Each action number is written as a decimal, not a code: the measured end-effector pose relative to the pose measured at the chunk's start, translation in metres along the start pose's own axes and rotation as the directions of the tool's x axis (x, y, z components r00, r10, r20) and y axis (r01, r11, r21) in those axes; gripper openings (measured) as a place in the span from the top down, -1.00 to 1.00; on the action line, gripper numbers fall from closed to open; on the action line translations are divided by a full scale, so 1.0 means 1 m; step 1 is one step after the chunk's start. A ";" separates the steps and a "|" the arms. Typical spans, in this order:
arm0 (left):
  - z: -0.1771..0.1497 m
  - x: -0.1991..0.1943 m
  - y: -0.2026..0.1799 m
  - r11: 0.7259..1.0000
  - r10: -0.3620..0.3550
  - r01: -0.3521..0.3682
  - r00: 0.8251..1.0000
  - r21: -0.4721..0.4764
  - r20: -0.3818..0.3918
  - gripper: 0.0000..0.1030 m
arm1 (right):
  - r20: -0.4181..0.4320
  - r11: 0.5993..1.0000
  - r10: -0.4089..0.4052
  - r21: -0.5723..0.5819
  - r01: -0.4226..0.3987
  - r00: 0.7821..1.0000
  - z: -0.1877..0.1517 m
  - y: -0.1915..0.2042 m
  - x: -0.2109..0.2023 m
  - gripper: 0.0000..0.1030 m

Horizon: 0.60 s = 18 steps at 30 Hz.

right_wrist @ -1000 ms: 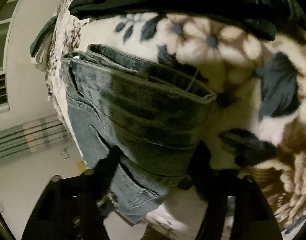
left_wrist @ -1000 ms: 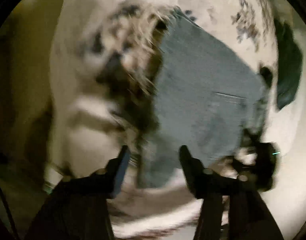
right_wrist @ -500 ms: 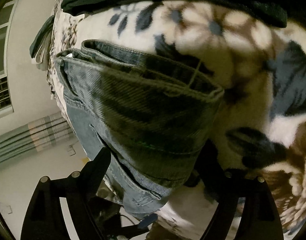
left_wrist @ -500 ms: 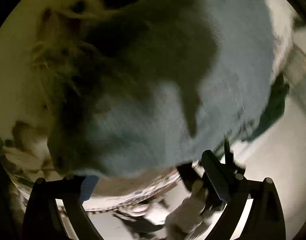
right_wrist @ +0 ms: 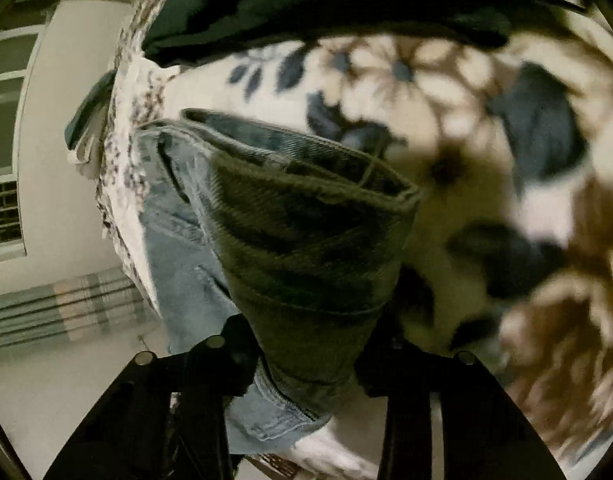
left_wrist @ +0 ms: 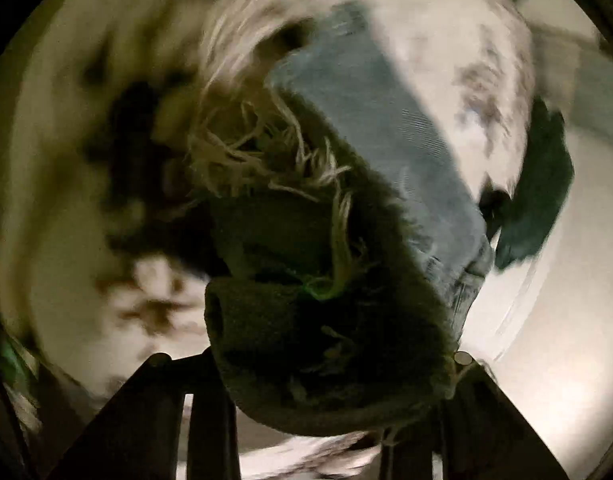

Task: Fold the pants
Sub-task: 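Lift both hems and fold them over toward the waistband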

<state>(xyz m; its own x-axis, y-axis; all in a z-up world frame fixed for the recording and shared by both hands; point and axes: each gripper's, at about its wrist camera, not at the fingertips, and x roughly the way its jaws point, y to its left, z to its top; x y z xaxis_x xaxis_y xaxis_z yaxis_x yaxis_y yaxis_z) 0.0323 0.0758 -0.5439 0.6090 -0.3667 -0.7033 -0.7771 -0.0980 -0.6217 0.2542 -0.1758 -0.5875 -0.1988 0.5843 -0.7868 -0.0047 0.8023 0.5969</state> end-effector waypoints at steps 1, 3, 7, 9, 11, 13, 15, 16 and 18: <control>0.003 -0.014 -0.005 0.997 0.011 -0.011 1.000 0.070 0.005 0.47 | -0.003 1.000 0.008 0.010 -0.008 1.000 -0.007 0.001 -0.004 0.28; 0.007 -0.025 -0.001 0.988 0.043 -0.046 0.999 0.145 0.019 0.47 | -0.026 0.999 0.025 0.034 -0.024 0.999 -0.031 0.002 -0.004 0.28; 0.031 -0.021 0.032 0.989 0.044 -0.043 0.999 0.139 -0.001 0.26 | -0.098 1.000 0.007 0.006 -0.006 0.995 -0.067 -0.006 0.015 0.14; 0.032 -0.012 0.050 0.997 0.009 -0.007 1.000 0.079 -0.023 0.16 | -0.105 1.000 0.000 0.018 0.002 0.994 -0.067 -0.015 0.025 0.02; 0.034 -0.002 0.052 0.998 -0.021 0.021 1.000 0.052 -0.001 0.04 | -0.098 0.998 0.054 0.050 -0.049 0.994 -0.061 -0.022 0.030 -0.07; 0.032 0.000 0.048 0.998 -0.027 0.025 0.999 0.059 0.027 0.03 | -0.093 0.994 0.093 0.068 -0.087 0.991 -0.057 -0.025 0.034 -0.22; 0.028 0.001 0.039 0.997 -0.014 0.009 0.998 0.079 0.063 0.06 | -0.070 0.989 0.112 0.108 -0.104 0.991 -0.056 -0.028 0.038 -0.24; 0.023 -0.003 0.038 0.994 0.000 -0.008 0.997 0.106 0.076 0.28 | -0.035 0.985 0.118 0.130 -0.112 0.992 -0.058 -0.027 0.040 -0.24; 0.022 -0.005 0.026 0.987 0.018 -0.033 0.996 0.159 0.092 0.45 | 0.032 0.987 0.084 0.132 -0.088 0.996 -0.065 -0.022 0.036 0.02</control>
<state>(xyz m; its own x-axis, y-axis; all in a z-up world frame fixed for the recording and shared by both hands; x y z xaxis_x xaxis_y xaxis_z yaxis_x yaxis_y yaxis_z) 0.0121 0.0955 -0.5639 0.6070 -0.2816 -0.7432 -0.7614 0.0621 -0.6453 0.1831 -0.1802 -0.6188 -0.1668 0.6534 -0.7384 0.1423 0.7570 0.6377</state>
